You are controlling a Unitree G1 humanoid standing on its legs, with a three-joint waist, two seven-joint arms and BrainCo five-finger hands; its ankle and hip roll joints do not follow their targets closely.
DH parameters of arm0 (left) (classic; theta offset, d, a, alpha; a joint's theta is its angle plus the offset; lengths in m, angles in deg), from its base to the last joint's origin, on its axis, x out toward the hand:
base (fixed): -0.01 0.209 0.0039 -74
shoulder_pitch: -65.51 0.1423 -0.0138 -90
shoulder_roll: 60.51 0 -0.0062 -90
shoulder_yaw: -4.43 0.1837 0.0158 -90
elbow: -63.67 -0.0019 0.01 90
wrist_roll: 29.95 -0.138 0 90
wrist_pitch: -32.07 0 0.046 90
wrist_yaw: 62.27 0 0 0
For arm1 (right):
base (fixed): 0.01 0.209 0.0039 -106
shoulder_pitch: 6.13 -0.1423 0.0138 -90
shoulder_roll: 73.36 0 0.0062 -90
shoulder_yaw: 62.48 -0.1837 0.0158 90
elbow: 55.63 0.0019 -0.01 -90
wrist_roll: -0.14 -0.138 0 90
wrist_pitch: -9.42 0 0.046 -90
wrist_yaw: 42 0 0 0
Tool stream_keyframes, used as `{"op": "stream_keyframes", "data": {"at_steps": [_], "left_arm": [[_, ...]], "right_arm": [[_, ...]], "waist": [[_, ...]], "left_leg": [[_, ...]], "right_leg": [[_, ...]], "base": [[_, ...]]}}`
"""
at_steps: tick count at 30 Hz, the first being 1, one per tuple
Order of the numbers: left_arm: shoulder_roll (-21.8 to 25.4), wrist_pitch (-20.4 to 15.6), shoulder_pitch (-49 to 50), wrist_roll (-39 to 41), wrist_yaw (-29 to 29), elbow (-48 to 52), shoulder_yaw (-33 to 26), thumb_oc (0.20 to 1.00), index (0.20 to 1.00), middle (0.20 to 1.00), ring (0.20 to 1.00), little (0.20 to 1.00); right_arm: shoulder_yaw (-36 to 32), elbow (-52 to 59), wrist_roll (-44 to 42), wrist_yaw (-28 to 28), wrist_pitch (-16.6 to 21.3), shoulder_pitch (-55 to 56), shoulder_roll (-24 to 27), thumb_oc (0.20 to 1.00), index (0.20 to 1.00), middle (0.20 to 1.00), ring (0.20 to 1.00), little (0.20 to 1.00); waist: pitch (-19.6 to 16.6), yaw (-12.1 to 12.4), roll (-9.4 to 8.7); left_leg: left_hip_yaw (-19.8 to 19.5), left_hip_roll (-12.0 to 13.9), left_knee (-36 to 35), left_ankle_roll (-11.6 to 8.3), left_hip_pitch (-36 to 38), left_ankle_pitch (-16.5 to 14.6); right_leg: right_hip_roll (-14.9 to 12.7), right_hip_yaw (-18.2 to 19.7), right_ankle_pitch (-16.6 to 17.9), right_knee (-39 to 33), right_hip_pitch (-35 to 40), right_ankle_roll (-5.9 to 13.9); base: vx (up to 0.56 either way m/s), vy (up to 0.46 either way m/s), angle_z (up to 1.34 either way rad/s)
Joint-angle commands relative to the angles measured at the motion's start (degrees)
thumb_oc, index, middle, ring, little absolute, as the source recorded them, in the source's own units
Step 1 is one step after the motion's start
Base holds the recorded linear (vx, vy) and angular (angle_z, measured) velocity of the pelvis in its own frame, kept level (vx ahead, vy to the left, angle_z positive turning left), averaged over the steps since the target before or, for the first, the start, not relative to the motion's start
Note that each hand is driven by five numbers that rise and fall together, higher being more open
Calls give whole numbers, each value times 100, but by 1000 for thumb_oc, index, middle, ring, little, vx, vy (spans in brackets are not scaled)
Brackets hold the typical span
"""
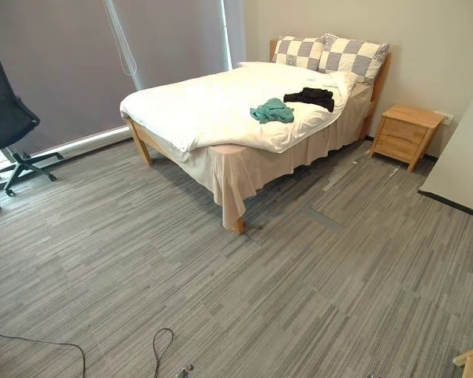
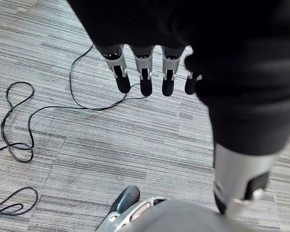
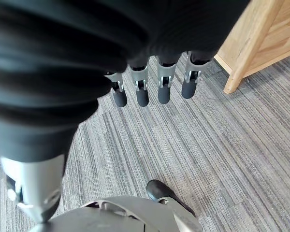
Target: Tidy up the quilt and then pick up the clothes from the bed and put them into the laundry hamper.
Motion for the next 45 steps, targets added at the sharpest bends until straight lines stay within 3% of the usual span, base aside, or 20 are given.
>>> {"op": "stream_keyframes", "data": {"at_steps": [1, 16, 18, 19, 22, 23, 25, 26, 29, 30, 32, 33, 34, 36, 37, 38, 40, 42, 43, 45], "left_arm": [[-162, -48, -342, -41, 69, -228, -21, 1000, 1000, 1000, 1000, 1000], [-82, -76, -618, 150, 113, -26, 18, 1000, 1000, 1000, 1000, 1000], [-15, -67, -687, 195, 106, 0, 11, 1000, 1000, 1000, 1000, 1000], [51, -51, -718, 221, 106, 9, -44, 1000, 1000, 1000, 1000, 1000], [108, -13, -745, 261, 101, -21, -114, 1000, 1000, 1000, 1000, 1000], [140, -11, -722, 303, 100, -30, -169, 1000, 1000, 1000, 1000, 1000], [167, -18, -706, 299, 92, -17, -187, 1000, 1000, 1000, 1000, 1000], [157, -35, -662, 220, 57, -20, -172, 1000, 1000, 1000, 1000, 1000], [142, -29, -644, 12, 36, -154, -171, 1000, 1000, 1000, 1000, 1000], [162, -32, -665, -26, 31, -193, -152, 1000, 1000, 1000, 1000, 1000], [211, -59, -714, -61, 18, -258, -156, 1000, 1000, 1000, 1000, 1000], [242, -60, -691, -40, 36, -259, -207, 1000, 1000, 1000, 1000, 1000], [242, -62, -689, -9, 24, -212, -218, 1000, 1000, 1000, 1000, 1000], [235, -34, -684, 155, 26, -63, -229, 1000, 1000, 1000, 1000, 1000], [238, -33, -684, 155, 25, -61, -230, 1000, 1000, 1000, 1000, 1000], [283, -5, -701, 323, 80, 251, -225, 1000, 1000, 1000, 1000, 1000], [280, 29, -765, 496, 221, 247, -255, 1000, 1000, 1000, 1000, 1000], [244, -12, -805, 634, 285, 233, -360, 1000, 1000, 1000, 1000, 1000], [247, -12, -811, 636, 287, 235, -363, 1000, 1000, 1000, 1000, 1000], [175, -38, -713, 666, 281, 242, -413, 1000, 1000, 1000, 1000, 1000]], "right_arm": [[163, -347, 77, -48, -19, -306, -40, 1000, 1000, 1000, 1000, 1000], [-144, -259, -335, -172, -7, -383, -23, 1000, 1000, 1000, 1000, 1000], [-164, -191, -342, -167, 7, -415, -27, 1000, 1000, 1000, 1000, 1000], [-193, -161, -332, -146, 14, -433, -32, 1000, 1000, 1000, 1000, 1000], [-243, -152, -310, -91, 13, -406, -18, 1000, 1000, 1000, 1000, 1000], [-277, -158, -301, -72, 1, -362, -27, 1000, 1000, 1000, 1000, 1000], [-297, -160, -286, -62, -1, -325, -25, 1000, 1000, 1000, 1000, 1000], [-303, -208, -242, -69, -11, -269, -20, 1000, 1000, 1000, 1000, 1000], [-592, -283, -580, -41, -6, -291, 65, 1000, 1000, 1000, 1000, 1000], [-668, -289, -685, 24, 17, -286, 110, 1000, 1000, 1000, 1000, 1000], [-673, -408, -700, 79, -8, -185, 115, 1000, 1000, 1000, 1000, 1000], [-628, -502, -619, 102, -34, -109, 112, 1000, 1000, 1000, 1000, 1000], [-634, -579, -586, 94, -59, -103, 184, 1000, 1000, 1000, 1000, 1000], [-626, -641, -574, 27, -55, -87, 258, 1000, 1000, 1000, 1000, 1000], [-625, -641, -574, 27, -55, -88, 256, 1000, 1000, 1000, 1000, 1000], [-606, -568, -666, -32, -70, -145, 368, 1000, 1000, 1000, 1000, 1000], [-552, -508, -749, -88, -77, -418, 502, 1000, 1000, 1000, 1000, 1000], [-518, -437, -728, -115, -70, -555, 546, 1000, 1000, 1000, 1000, 1000], [-519, -434, -728, -114, -70, -562, 545, 1000, 1000, 1000, 1000, 1000], [-480, -339, -771, -135, -36, -715, 537, 1000, 1000, 1000, 1000, 1000]], "waist": [[331, -192, -179], [740, -282, -252], [822, -272, -291], [873, -274, -311], [1032, -386, -207], [1052, -428, -171], [1045, -464, -187], [1071, -547, -223], [1060, -833, -210], [1019, -897, -202], [981, -945, -176], [950, -950, -84], [943, -969, -7], [989, -935, 62], [974, -955, 62], [1229, -758, -39], [1406, -585, -139], [1458, -373, -205], [1454, -373, -262], [1283, -95, -272]], "left_leg": [[37, 90, -291, -374, 273, -172], [94, -34, -291, -251, 138, -247], [106, -15, -291, -181, 84, -271], [160, 2, -291, -106, 76, -355], [329, 100, -291, -48, 314, -501], [374, 156, -291, -84, 434, -568], [397, 160, -291, -127, 499, -646], [388, 123, -291, -248, 674, -812], [217, 157, -291, -470, 946, -1022], [175, 199, -291, -509, 987, -1061], [151, 258, -291, -563, 1189, -1122], [178, 397, -262, -665, 1415, -805], [163, 629, 279, -769, 1296, -510], [68, 1236, 2067, -862, 581, 559], [39, 1242, 2086, -867, 541, 562], [-346, 1437, 4208, -738, -426, 1275], [-447, 1586, 5164, -679, -1034, 930], [-116, 1669, 4893, -739, -1620, 610], [-13, 1635, 4855, -621, -1642, 677], [558, 1196, 3215, -644, -2169, 655]], "right_leg": [[-545, 165, 88, -1067, 756, 788], [-615, 254, 240, -1060, 575, 806], [-603, 301, 97, -370, 170, 803], [-686, 252, 82, 628, -417, 995], [-900, 63, 513, 2468, -1414, 1382], [-1004, -30, 583, 2604, -1638, 1393], [-1161, -178, 500, 2356, -1692, 1368], [-1272, -370, 494, 1019, -1500, 1225], [-1104, 378, 1043, -849, -1627, 1292], [-1097, 710, 1142, -867, -1823, 1345], [-1092, 785, 1252, -754, -1873, 1356], [-978, 665, 1262, -656, -1784, 1272], [-840, 576, 1187, -585, -1663, 1140], [-600, 296, 977, -645, -1236, 752], [-604, 276, 983, -654, -1246, 745], [-416, 115, 736, -810, -670, 263], [-278, 176, 442, -997, -235, 128], [-273, 162, 132, -1067, 201, 139], [-337, 150, 208, -1067, 142, 117], [-352, 212, -114, -1067, 634, 232]], "base": [[0, 0, 0], [21, 34, -4], [5, 58, -13], [32, 90, -25], [146, 73, -29], [376, 13, -4], [350, -95, 5], [494, -173, 11], [603, -201, 9], [537, -207, 20], [518, -264, 39], [511, -339, 38], [470, -394, 32], [331, -394, 32], [391, -565, 22], [341, -500, 7], [401, -392, -10], [414, -132, -61], [640, -55, -50], [600, 100, -12]]}}
